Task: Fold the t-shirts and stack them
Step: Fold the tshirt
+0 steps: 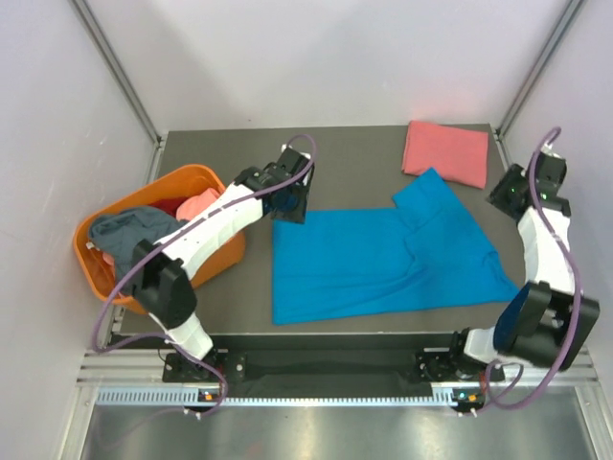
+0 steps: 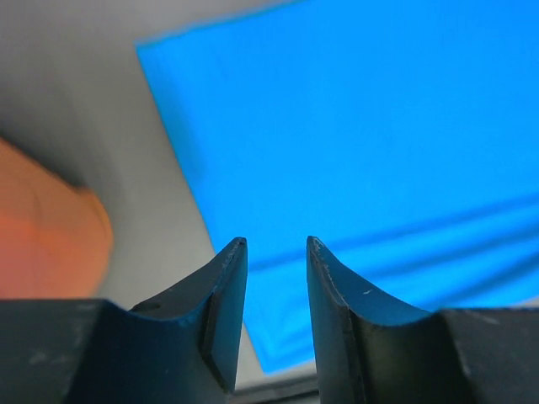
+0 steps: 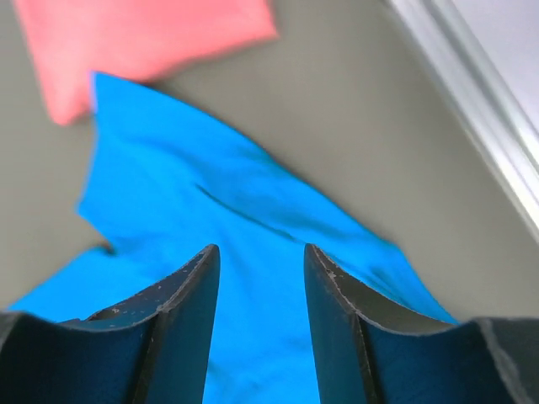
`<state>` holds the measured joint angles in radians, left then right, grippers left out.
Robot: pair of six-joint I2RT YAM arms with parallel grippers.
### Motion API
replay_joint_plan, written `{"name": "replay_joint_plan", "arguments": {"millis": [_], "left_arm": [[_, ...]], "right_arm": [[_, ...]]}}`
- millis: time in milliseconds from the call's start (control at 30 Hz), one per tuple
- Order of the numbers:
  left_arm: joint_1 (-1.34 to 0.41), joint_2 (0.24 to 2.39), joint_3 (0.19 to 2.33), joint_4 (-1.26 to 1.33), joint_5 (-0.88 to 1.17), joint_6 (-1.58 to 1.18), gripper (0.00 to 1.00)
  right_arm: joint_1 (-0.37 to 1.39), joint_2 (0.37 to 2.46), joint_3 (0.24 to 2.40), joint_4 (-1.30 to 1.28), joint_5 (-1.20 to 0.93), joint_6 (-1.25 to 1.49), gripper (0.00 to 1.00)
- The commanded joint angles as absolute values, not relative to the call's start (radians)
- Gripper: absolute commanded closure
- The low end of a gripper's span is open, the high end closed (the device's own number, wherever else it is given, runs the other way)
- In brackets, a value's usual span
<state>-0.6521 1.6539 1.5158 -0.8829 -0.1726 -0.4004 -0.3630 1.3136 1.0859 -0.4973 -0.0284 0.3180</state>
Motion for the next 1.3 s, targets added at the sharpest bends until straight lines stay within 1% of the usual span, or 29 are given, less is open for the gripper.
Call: {"name": "replay_joint_plan", "arguments": {"millis": [0, 67, 133, 333, 500, 567, 733, 967, 1100, 1200, 1267], "left_arm": [[-0.624, 1.733, 1.632, -0.871, -0.166, -0.301, 0.61], [-0.621, 1.77, 1.66, -0.887, -0.164, -0.295, 0.61], [-0.62, 1.773, 1.654, -0.879, -0.143, -0.291, 0.61], [-0.62, 1.741, 1.588, -0.827, -0.035, -0.308, 0.61], [-0.62, 1.736, 1.562, -0.811, -0.017, -0.307, 0.61], [-0.62, 1.744, 1.562, -0.81, -0.009, -0.299, 0.61], [-0.62, 1.779, 1.568, -0.813, -0.018, -0.29, 0.62], [-0.62, 1.818, 1.574, -0.818, -0.008, -0.29, 0.62], [-0.62, 1.824, 1.577, -0.816, -0.005, -0.291, 0.62], [-0.62, 1.827, 1.582, -0.818, -0.005, -0.291, 0.63], [-0.62, 1.828, 1.586, -0.827, -0.005, -0.29, 0.64]], "right_arm": [[-0.333, 1.484, 1.222, -0.437, -0.049, 0.371, 0.55], [-0.331, 1.598, 1.294, -0.45, -0.034, 0.452, 0.55], [-0.333, 1.652, 1.325, -0.427, -0.017, 0.53, 0.52], [-0.336, 1.808, 1.327, -0.255, -0.015, 0.694, 0.51], [-0.339, 1.855, 1.33, -0.155, -0.008, 0.781, 0.51], [-0.342, 1.87, 1.318, -0.135, 0.028, 0.833, 0.51], [-0.345, 1.897, 1.263, -0.028, 0.025, 0.929, 0.51], [-0.342, 1.986, 1.278, 0.035, 0.015, 1.005, 0.52], [-0.336, 2.0, 1.272, 0.055, 0.061, 1.025, 0.52], [-0.336, 2.028, 1.288, 0.087, 0.075, 1.034, 0.53], [-0.337, 2.052, 1.307, 0.09, 0.084, 1.025, 0.57]]}}
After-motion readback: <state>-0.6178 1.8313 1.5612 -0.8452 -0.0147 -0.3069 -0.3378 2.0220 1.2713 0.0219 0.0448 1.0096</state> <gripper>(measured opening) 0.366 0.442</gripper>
